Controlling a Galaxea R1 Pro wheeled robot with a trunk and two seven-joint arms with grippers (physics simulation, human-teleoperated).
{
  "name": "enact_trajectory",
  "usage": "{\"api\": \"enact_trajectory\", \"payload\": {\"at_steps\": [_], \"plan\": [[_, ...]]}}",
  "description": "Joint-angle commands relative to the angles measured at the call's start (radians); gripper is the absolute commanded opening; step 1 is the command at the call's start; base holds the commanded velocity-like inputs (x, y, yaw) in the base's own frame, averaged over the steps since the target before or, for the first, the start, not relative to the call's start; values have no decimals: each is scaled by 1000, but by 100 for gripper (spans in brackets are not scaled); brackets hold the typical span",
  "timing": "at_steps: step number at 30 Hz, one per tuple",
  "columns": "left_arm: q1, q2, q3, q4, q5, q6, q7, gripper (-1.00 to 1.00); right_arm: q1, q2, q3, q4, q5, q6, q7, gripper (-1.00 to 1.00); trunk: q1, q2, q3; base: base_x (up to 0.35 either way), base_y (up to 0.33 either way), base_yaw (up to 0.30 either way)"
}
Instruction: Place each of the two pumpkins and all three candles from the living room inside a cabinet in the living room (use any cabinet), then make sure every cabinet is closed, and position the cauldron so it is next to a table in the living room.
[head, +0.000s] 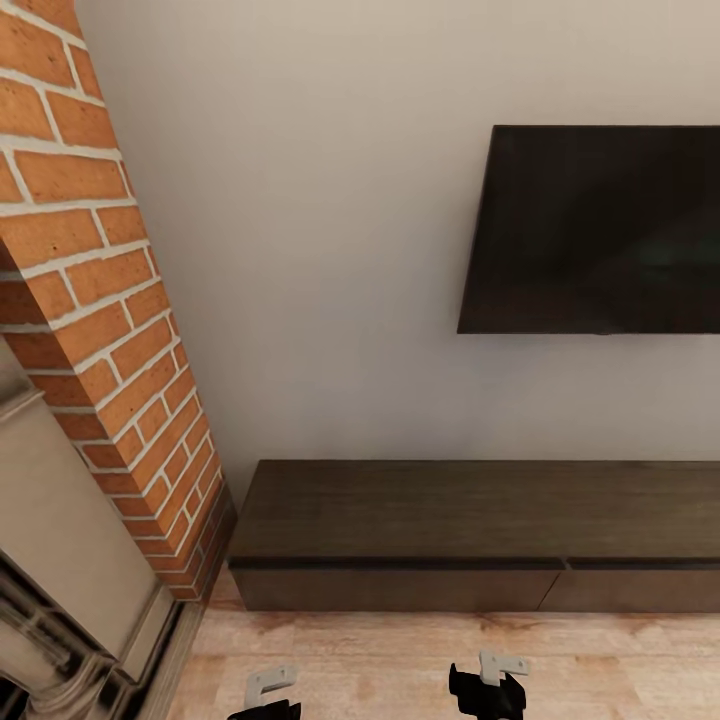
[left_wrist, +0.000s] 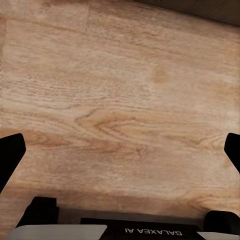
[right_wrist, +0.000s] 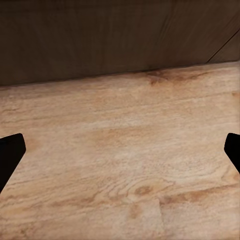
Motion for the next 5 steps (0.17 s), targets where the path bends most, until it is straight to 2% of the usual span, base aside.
{"api": "enact_trajectory", "payload": {"at_steps": [1,5], "plan": [[-1,0,8,1,-10,-3,2,100,-1,1,8,2,-6,-2,-2,100,0,-1,-1,0,0,0],[-1,0,8,1,-10,-3,2,100,-1,1,8,2,-6,-2,-2,100,0,-1,-1,0,0,0]]}}
